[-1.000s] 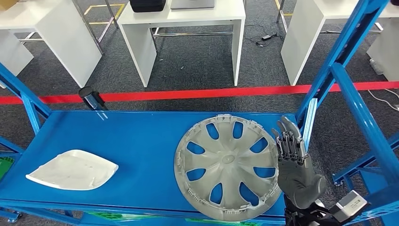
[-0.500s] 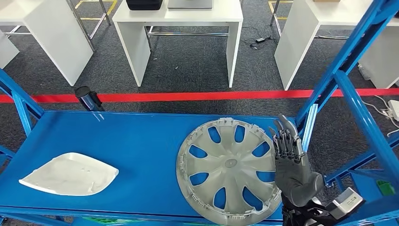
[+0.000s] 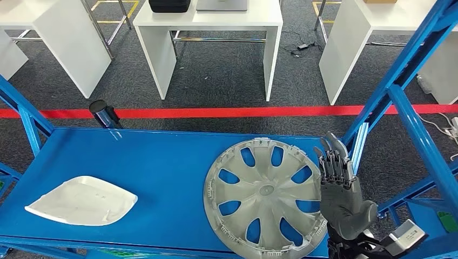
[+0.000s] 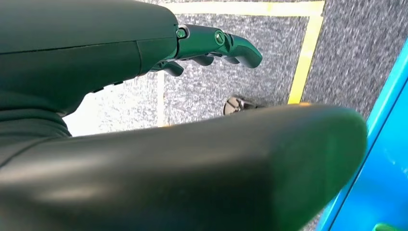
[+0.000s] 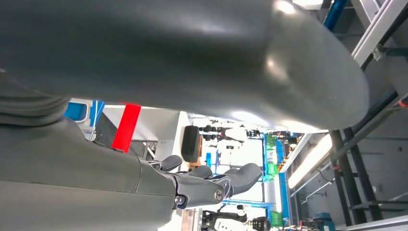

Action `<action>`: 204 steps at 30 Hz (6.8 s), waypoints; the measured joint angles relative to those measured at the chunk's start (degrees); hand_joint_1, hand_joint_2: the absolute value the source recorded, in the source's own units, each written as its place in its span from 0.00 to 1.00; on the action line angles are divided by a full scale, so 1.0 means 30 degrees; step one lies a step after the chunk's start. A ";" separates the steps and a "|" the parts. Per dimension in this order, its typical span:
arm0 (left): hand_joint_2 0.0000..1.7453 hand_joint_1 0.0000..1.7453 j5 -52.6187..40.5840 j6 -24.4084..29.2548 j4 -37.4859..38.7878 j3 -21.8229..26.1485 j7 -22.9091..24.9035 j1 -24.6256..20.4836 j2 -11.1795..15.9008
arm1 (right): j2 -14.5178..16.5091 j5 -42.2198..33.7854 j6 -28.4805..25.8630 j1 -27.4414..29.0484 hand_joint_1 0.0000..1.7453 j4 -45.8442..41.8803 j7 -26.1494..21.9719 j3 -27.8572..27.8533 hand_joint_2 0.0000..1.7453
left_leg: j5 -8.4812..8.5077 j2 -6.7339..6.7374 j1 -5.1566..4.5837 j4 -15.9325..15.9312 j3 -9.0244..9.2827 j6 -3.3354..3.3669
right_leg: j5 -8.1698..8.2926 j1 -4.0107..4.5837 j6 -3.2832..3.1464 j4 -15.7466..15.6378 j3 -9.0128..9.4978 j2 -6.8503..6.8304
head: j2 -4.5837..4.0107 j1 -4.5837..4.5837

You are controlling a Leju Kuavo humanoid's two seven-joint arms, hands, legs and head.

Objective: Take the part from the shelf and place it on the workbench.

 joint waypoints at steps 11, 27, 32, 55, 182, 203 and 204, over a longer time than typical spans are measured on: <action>0.00 0.00 0.0000 0.0004 0.0007 0.0000 0.0004 0.0020 0.0017 | 0.0009 -0.0002 0.0002 0.0002 0.00 0.0000 0.0004 0.0000 0.00 | 0.0578 -0.0093 0.0493 -0.0262 -0.0115 -0.0595 | -0.0172 -0.0357 0.0525 0.0000 0.0287 0.0044 | 0.0000 -0.0273; 0.00 0.00 0.0000 -0.0003 0.0005 0.0000 0.0005 0.0017 -0.0045 | 0.0013 0.0000 -0.0002 -0.0025 0.00 0.0003 0.0002 0.0006 0.00 | 0.0583 -0.0067 0.0004 -0.0383 -0.0100 0.0380 | -0.0126 0.0245 0.0186 -0.0003 0.0145 -0.0055 | 0.0000 0.0193; 0.00 0.00 0.0000 -0.0002 0.0000 0.0000 0.0000 0.0000 -0.0040 | 0.0031 -0.0002 0.0002 -0.0031 0.00 0.0000 0.0000 0.0000 0.00 | -0.0368 -0.0034 0.0061 0.1030 -0.0701 -0.0147 | 0.0084 0.0032 -0.0196 -0.0359 0.0269 -0.0090 | 0.0000 0.0038; 0.00 0.00 0.0000 0.0004 0.0002 0.0000 0.0004 0.0019 0.0033 | 0.0038 0.0000 -0.0004 -0.0010 0.00 0.0004 0.0009 0.0002 0.00 | 0.0823 -0.0070 0.0133 -0.0434 -0.0238 0.0512 | -0.0519 0.0036 0.0538 0.1454 -0.0389 -0.0041 | 0.0000 0.0262; 0.00 0.00 0.0000 0.0004 0.0002 0.0000 0.0005 0.0012 0.0051 | 0.0073 0.0000 -0.0002 -0.0015 0.00 -0.0007 -0.0002 0.0002 0.00 | 0.0847 -0.0042 0.0253 -0.0499 -0.0243 -0.0143 | -0.0076 0.0149 0.0107 -0.0254 0.0336 -0.0006 | 0.0000 0.0410; 0.00 0.00 -0.0235 -0.0856 0.0031 -0.0036 -0.2386 0.0048 -0.0894 | -0.1827 -0.1335 -0.2129 0.2448 0.00 0.1500 0.7950 -0.0335 0.00 | 0.1223 0.0162 0.0233 -0.0580 -0.0617 0.0655 | -0.2800 -0.0027 0.0862 0.4330 -0.1468 -0.0058 | 0.0000 0.0218; 0.00 0.00 -0.0231 -0.0856 0.0033 -0.0036 -0.2386 0.0056 -0.0903 | -0.1883 -0.1346 -0.2138 0.2415 0.00 0.1656 0.7972 -0.0335 0.00 | 0.1275 0.0162 0.0229 -0.0558 -0.0710 0.0662 | -0.2949 -0.0035 0.0889 0.4945 -0.1636 -0.0058 | 0.0000 0.0242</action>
